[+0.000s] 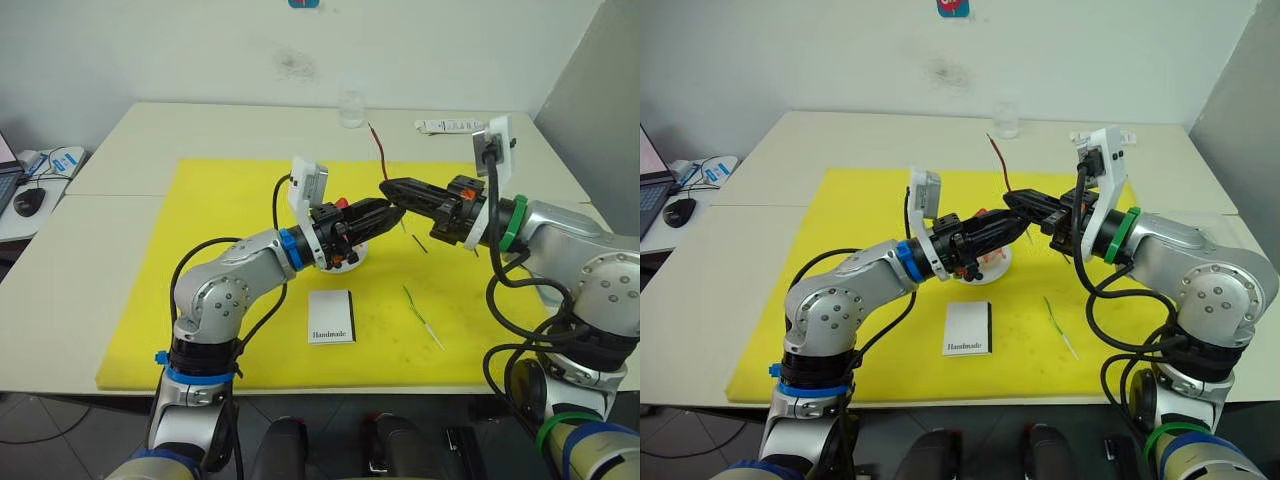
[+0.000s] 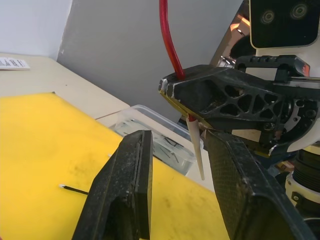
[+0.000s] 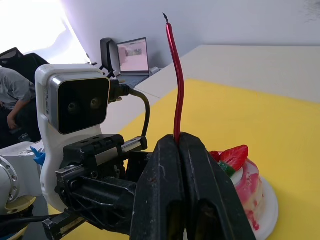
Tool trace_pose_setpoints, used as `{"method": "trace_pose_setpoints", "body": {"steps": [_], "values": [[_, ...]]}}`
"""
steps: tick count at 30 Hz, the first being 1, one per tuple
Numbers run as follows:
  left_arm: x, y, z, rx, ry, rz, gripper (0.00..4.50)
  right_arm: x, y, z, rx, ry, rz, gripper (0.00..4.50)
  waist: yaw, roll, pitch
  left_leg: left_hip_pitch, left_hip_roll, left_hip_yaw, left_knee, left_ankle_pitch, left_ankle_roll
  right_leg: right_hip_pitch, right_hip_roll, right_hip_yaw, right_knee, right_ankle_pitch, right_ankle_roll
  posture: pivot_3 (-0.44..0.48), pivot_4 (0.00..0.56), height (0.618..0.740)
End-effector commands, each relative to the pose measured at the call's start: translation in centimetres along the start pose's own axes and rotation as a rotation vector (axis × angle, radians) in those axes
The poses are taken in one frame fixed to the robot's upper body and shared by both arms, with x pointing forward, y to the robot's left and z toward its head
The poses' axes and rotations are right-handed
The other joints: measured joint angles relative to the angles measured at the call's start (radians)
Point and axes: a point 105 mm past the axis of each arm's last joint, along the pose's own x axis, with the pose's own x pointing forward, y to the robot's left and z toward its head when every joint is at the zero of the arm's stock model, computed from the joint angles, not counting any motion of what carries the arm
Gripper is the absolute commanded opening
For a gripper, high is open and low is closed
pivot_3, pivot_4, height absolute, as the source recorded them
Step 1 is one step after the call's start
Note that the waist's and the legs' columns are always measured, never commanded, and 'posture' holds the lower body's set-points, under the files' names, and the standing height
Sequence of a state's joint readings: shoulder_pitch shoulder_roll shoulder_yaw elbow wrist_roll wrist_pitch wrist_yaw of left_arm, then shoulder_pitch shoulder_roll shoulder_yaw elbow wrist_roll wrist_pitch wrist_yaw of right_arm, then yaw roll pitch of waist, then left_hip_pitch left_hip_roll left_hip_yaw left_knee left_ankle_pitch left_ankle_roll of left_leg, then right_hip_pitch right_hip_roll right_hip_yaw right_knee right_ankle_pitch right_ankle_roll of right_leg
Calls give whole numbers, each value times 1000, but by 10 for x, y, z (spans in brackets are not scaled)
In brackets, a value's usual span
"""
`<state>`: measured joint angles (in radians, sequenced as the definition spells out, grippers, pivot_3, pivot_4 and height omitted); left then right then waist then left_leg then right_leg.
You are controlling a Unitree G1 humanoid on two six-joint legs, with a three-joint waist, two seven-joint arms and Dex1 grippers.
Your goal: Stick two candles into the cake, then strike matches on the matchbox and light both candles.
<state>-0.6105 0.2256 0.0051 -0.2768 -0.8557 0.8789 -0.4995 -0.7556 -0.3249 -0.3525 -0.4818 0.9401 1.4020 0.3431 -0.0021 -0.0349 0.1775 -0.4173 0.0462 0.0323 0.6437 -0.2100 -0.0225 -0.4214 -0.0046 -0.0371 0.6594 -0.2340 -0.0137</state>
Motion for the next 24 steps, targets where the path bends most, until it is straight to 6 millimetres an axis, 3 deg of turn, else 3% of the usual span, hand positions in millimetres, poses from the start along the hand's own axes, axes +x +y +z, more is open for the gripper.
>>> {"method": "trace_pose_setpoints", "body": {"steps": [1,2,5,10,19,22,24], "values": [[5,-9,13,42,-48,-35,1938,-2,5,6,-24,-29,18,0,0,0,0,0,0,0,0,0,0,0,0,0,0,0,0,0,150,740],[5,-10,13,37,-54,-41,1938,-2,5,6,-24,-28,19,0,0,0,0,0,0,0,0,0,0,0,0,0,0,0,0,0,150,740],[5,-13,15,39,-61,-59,1394,-2,5,5,-23,-25,19,0,0,0,0,0,0,0,0,0,0,0,0,0,0,0,0,0,150,740],[5,-15,15,53,-55,-75,35,-2,4,5,-25,-28,13,0,0,0,0,0,0,0,0,0,0,0,0,0,0,0,0,0,150,740],[6,-14,17,18,-69,-75,35,-3,6,6,-30,-42,21,0,0,0,0,-1,0,0,0,0,0,0,0,0,-1,0,0,0,150,740],[5,-14,16,13,-63,-75,0,-4,8,7,-58,-49,31,626,0,0,0,-1,0,0,-1,0,0,0,0,0,-2,0,0,0,150,740],[5,-15,15,9,-60,-75,0,-6,8,6,-81,-41,25,1288,0,0,0,-1,0,0,-1,0,0,0,0,0,-2,0,0,0,150,740]]}}
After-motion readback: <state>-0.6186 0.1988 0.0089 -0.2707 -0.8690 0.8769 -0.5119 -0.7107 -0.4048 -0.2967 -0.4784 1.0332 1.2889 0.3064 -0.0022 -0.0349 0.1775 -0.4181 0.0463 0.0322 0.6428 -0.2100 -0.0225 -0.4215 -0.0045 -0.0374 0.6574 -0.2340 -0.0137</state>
